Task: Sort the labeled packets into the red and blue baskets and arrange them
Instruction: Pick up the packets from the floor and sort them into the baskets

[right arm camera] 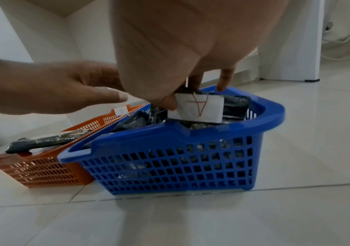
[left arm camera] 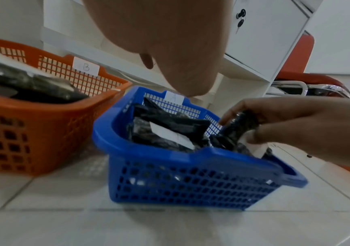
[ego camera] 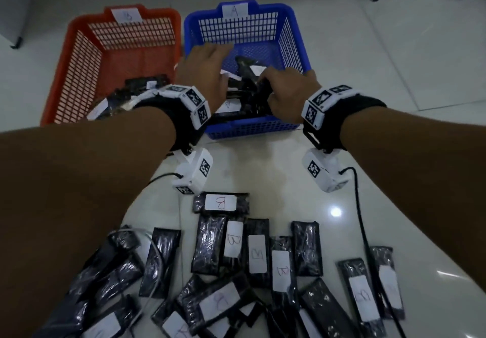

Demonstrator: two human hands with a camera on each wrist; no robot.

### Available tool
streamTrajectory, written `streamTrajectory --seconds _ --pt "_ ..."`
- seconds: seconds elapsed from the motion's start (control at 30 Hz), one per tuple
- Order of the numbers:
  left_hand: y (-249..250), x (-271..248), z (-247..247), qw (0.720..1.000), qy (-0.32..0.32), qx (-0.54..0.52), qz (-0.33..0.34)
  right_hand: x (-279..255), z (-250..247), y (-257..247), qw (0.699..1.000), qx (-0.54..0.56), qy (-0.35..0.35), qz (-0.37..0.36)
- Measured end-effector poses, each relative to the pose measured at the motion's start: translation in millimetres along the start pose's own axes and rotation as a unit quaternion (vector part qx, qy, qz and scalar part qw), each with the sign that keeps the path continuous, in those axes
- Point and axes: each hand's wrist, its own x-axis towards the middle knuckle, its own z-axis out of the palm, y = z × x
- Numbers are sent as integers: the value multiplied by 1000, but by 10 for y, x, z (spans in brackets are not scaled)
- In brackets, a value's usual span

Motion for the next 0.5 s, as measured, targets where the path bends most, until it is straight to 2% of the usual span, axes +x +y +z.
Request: streamTrajectory --seconds 0.13,0.23,0.3,0.37,0.5 --pt "285 -242 58 1000 12 -16 22 -71 54 -39 996 13 89 18" --pt "555 -427 94 998 12 -21 66 -344 43 36 993 28 109 38" --pt "776 -572 124 995 -11 -15 96 -654 76 111 990 30 121 61" --pt "1034 -752 189 991 -50 -18 125 -1061 182 208 988 27 118 93" --pt "1550 -1159 351 975 -116 -42 184 -1963 461 411 981 40 69 176"
